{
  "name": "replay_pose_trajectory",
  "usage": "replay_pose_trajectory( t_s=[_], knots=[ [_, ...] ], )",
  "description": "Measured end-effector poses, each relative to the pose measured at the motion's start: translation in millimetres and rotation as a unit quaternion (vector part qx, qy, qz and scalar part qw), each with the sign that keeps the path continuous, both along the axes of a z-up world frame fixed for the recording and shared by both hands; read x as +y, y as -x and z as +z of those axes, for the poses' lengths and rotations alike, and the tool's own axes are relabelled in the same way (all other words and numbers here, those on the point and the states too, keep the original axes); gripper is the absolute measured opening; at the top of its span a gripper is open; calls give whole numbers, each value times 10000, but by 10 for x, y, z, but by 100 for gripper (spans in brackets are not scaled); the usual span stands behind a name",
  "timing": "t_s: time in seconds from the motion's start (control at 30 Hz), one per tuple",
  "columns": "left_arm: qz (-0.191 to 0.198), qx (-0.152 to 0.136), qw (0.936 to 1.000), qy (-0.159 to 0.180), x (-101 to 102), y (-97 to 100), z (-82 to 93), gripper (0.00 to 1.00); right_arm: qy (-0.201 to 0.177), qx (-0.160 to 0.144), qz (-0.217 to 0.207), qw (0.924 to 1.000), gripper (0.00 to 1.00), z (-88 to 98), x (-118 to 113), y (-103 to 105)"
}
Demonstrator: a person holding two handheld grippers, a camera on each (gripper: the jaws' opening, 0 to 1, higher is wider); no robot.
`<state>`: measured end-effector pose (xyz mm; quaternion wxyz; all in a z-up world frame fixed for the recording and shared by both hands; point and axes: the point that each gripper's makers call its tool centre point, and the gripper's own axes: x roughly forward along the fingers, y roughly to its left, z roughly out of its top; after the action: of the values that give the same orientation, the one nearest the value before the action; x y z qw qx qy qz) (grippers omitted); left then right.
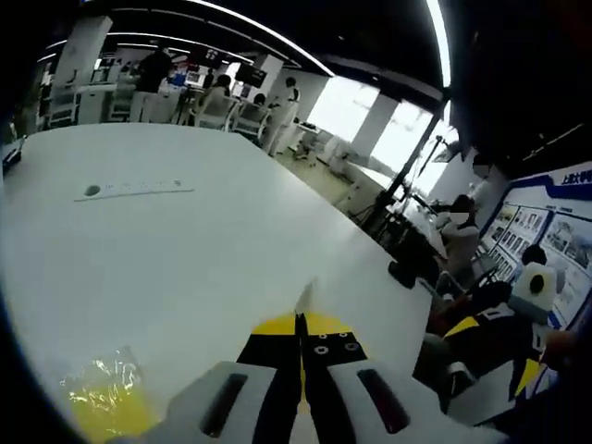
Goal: Compare the silicone blocks by pressing each to a similar depth, holding the contact briefly, and releasing to observe deformation and rebound differences across the visible hardness samples.
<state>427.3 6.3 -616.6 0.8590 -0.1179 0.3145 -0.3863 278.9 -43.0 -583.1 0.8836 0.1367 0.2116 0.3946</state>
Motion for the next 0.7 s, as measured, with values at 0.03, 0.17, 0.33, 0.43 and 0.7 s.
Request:
replay_pose_trajectory(
  t_s=[0.03,0.17,0.33,0.43,0.7],
  knots=[
    [12,-39,10000,-20,7,-5,8,0,4,-17,0,10000,61,11,3,1],
    [-86,-183,9998,-24,29,4,119,0,41,-107,-2,9999,61,62,7,7],
    [-152,-366,9992,-49,100,54,269,0,110,-217,-6,9997,61,142,22,39],
    [-158,-455,9988,-23,183,99,376,0,167,-286,15,9994,61,199,51,72],
    [-121,-728,9971,170,422,284,705,0,378,-585,99,9975,62,442,145,162]
  ],
)
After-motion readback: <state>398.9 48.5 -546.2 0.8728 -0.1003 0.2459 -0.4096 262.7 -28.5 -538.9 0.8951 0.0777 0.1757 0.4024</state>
